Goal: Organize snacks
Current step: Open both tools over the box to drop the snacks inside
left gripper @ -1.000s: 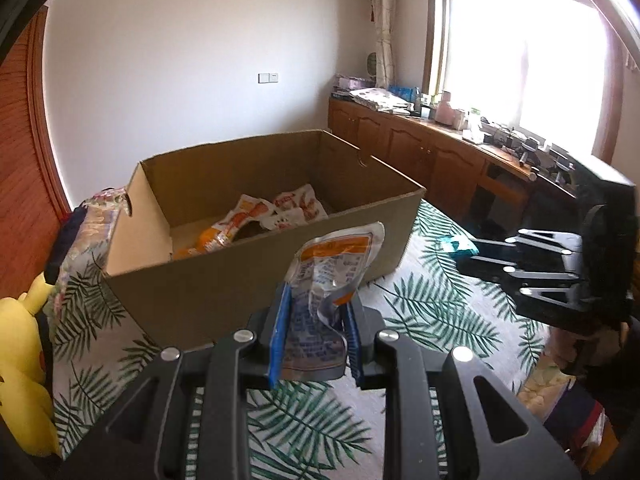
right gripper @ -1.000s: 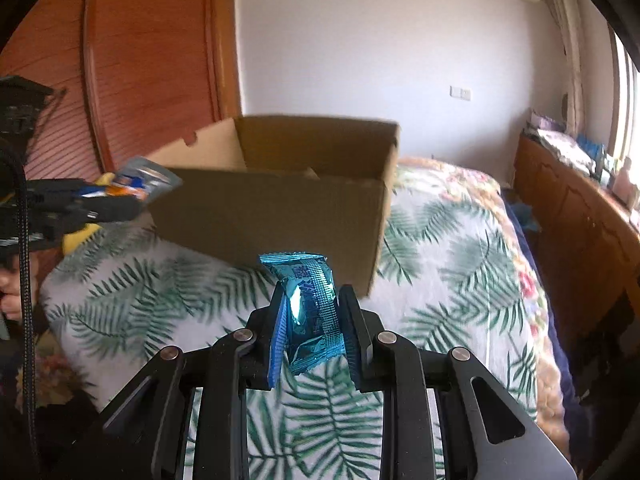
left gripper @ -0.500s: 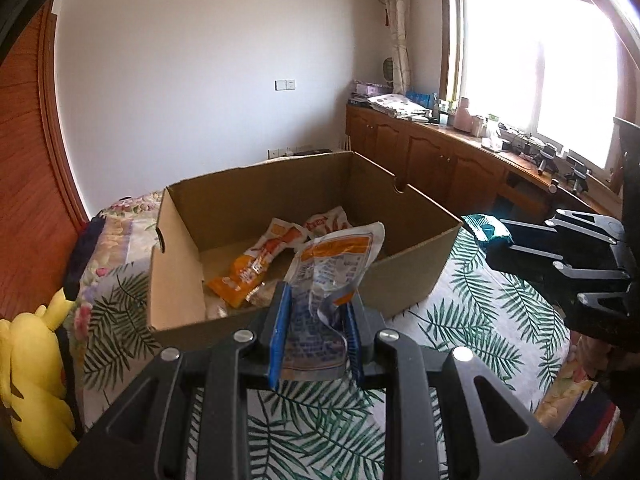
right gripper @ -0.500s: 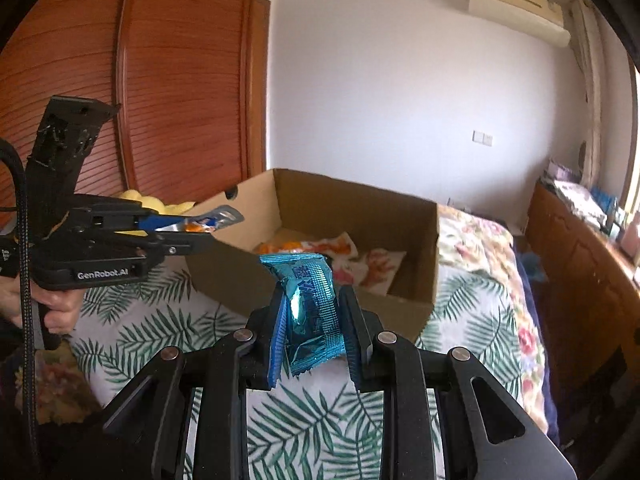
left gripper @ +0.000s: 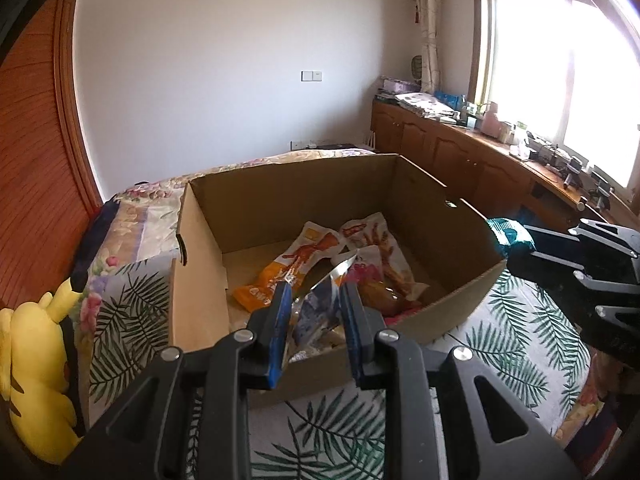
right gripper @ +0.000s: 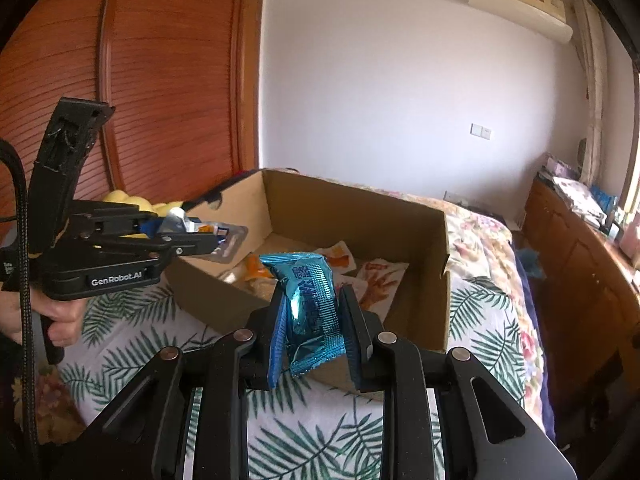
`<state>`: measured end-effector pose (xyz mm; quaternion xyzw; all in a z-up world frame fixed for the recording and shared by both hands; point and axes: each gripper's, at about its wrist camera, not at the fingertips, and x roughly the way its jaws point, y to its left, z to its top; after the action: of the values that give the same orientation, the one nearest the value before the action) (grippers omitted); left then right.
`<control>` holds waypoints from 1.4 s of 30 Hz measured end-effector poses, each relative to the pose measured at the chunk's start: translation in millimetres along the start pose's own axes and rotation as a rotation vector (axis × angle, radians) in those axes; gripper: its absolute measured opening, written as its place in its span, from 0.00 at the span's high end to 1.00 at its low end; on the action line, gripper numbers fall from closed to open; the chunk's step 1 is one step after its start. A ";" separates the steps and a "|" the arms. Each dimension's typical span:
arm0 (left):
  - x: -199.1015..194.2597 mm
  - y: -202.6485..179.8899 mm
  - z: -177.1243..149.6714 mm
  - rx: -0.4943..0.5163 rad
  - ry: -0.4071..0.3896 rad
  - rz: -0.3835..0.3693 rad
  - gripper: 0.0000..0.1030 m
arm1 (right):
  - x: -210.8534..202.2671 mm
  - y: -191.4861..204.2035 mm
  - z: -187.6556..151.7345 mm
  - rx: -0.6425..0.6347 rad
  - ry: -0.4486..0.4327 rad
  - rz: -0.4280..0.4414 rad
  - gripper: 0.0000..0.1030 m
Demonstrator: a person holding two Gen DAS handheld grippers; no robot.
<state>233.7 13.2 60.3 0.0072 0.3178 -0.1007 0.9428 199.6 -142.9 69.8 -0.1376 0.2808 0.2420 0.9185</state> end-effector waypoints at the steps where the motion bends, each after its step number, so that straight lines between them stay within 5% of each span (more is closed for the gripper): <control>1: 0.8 0.6 0.4 -0.001 -0.002 -0.002 0.78 | 2.3 -0.8 0.7 0.001 0.003 -0.005 0.77; 26: 3.3 6.3 -1.5 -0.003 -0.010 0.028 0.75 | 58.8 -13.7 5.9 0.078 0.099 -0.034 0.72; 42: -52.4 -21.0 4.9 0.041 -0.042 0.022 0.73 | -4.8 -11.4 6.3 0.108 0.044 -0.027 0.70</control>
<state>191.8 2.0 96.7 0.0279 0.2958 -0.0967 0.9499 204.9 -151.8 79.0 -0.0966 0.3116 0.2110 0.9214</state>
